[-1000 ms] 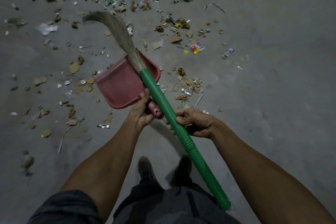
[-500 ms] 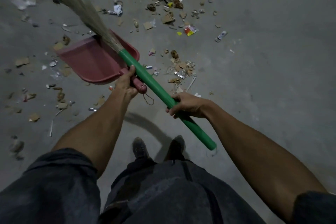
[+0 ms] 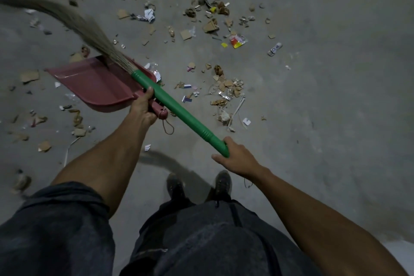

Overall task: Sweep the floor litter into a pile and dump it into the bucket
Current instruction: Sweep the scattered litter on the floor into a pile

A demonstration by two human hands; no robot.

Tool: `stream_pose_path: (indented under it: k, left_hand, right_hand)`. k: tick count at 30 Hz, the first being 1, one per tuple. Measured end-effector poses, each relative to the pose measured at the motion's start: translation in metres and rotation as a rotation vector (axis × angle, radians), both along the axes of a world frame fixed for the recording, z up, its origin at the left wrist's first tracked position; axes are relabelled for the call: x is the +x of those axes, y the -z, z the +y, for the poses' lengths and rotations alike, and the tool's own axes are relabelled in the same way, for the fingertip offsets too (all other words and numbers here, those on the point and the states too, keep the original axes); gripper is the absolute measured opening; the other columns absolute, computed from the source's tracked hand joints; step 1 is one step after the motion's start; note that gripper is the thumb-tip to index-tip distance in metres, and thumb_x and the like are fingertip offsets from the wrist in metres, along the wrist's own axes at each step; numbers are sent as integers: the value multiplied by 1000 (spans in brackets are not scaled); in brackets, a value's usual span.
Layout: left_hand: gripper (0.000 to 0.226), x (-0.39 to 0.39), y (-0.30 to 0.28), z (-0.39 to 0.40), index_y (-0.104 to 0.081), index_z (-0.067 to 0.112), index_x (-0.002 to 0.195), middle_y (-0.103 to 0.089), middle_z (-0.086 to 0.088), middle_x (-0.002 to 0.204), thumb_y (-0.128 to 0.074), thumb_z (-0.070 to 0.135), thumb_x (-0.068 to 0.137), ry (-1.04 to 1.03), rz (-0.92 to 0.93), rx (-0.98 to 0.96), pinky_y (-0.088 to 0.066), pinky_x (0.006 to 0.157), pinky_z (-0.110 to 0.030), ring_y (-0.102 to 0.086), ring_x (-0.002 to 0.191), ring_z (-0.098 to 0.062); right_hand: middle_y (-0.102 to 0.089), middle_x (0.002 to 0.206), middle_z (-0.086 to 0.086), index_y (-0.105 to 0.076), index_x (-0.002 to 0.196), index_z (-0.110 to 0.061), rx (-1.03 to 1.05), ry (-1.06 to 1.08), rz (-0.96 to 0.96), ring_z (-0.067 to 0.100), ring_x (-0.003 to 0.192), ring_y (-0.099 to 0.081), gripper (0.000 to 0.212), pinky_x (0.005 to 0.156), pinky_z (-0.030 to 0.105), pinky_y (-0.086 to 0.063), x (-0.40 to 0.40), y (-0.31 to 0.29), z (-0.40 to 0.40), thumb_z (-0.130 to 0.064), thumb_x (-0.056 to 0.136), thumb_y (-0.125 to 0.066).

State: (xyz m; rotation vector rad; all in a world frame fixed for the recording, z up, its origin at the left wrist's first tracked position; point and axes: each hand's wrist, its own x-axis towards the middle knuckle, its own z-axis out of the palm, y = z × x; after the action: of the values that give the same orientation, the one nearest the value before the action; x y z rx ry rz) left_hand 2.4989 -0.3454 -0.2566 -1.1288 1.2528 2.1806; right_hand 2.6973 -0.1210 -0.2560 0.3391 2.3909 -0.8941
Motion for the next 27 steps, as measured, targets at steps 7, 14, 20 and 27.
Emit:
stream_pose_path:
  k: [7,14,20,27]
  left_hand:
    - [29,14,9,-32,-56,12,124,-61,11,119,-50,27,100,97,-22,63,-50,95,-31,-63,112,-21]
    - [21,43,15,-61,-54,12,84,-50,2,47,-54,27,98,388,-158,-32,-41,37,-14,-46,35,-8]
    - [30,48,11,-49,-45,11,66,-47,-2,42,-53,16,94,693,-229,-191,-27,33,-10,-41,29,-10]
    - [17,40,15,0,-44,8,78,-57,-7,46,-57,5,88,848,-237,-402,-33,38,-16,-49,34,-13]
  right_hand:
    - [-52,72,6,-51,89,-17,-253,212,-52,19,52,-49,13,41,26,-38,-6,0,-35,-23,88,-63]
    - [-48,65,9,-49,91,-7,-451,541,-208,15,42,-45,5,39,24,-38,-25,0,-59,-8,94,-52]
    - [-50,61,11,-51,79,0,-603,894,-244,16,43,-46,14,37,21,-40,-38,13,-52,7,91,-47]
    - [-44,57,8,-47,79,-5,-521,1124,-204,13,35,-43,15,35,20,-35,-61,52,7,4,91,-48]
